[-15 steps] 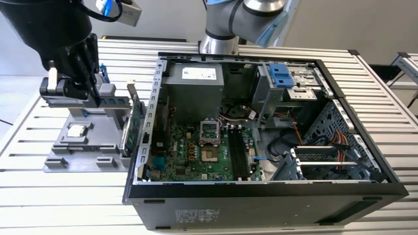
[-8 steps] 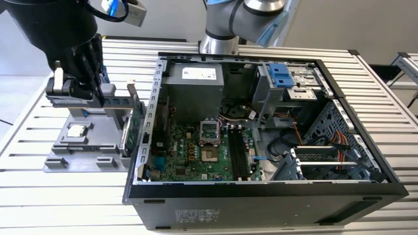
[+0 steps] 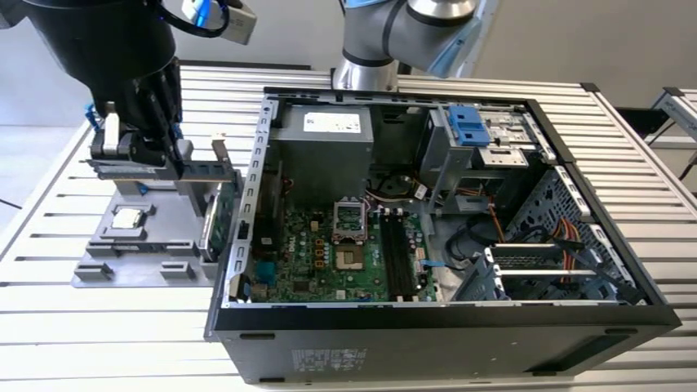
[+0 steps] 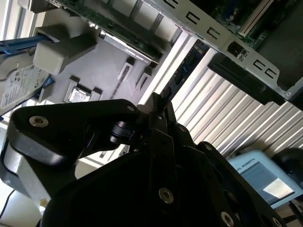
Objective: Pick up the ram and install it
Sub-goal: 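Pick up the ram and move it above insertion slot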
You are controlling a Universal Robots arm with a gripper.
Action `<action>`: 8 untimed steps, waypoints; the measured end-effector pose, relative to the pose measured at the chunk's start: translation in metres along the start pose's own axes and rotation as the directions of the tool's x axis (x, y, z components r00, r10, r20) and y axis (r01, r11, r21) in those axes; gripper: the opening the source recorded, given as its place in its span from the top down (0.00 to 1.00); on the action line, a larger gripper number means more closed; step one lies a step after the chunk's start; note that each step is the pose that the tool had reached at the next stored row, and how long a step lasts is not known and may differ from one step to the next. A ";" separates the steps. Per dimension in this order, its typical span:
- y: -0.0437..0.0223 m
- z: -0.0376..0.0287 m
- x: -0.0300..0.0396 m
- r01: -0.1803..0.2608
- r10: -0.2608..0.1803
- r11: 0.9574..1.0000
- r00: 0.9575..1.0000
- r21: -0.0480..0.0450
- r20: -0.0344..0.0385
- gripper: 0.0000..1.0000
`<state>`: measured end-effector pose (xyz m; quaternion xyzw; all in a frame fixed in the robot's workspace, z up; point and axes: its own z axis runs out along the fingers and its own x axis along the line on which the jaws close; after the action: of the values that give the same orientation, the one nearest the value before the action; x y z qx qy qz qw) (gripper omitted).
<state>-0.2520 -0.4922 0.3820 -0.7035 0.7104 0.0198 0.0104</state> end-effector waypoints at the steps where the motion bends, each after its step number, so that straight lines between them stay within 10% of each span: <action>1: -0.0011 0.0000 0.0000 0.000 0.000 1.000 1.000 0.000 0.000 1.00; 8: -0.0091 -0.0001 -0.0002 0.000 0.000 1.000 1.000 0.000 0.000 1.00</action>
<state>-0.2429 -0.4921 0.3820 -0.7035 0.7104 0.0198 0.0104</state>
